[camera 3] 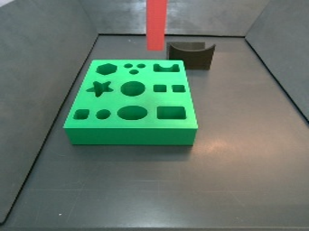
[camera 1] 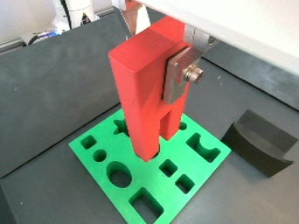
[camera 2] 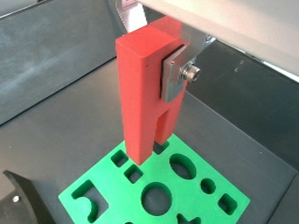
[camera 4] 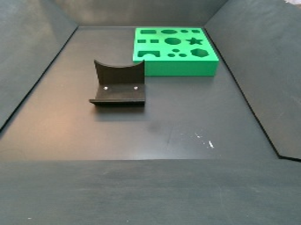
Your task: Insert the double-square object.
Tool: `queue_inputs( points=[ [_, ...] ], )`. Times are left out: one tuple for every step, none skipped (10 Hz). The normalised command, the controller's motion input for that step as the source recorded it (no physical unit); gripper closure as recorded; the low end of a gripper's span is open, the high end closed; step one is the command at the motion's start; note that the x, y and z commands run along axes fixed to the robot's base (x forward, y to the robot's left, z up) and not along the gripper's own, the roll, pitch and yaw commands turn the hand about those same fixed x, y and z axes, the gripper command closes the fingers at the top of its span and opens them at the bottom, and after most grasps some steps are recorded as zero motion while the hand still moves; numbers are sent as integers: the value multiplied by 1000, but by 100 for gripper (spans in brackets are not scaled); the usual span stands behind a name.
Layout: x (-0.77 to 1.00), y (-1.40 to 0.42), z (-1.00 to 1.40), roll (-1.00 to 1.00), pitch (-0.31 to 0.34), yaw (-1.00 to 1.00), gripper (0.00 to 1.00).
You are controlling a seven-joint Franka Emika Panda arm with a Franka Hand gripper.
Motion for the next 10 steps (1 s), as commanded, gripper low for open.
queue_inputs(
  points=[
    [626,200,-303,-296,-39,-537,100],
    [669,197,-317,-290,-23,-520,100],
    [637,163,-391,-243,0,-594,100],
    [180,0,-443,-113,0,-920,100],
    [3,0,-466,-43,0,-1000,100],
    [86,0,-391,-69,-3,-1000,100],
    [257,197,-171,-176,-49,-703,100],
    [171,303,-83,-260,-41,-509,100],
    [146,263,-40,-250,-49,-554,100],
    [89,163,-40,-156,-26,-726,100]
  ],
)
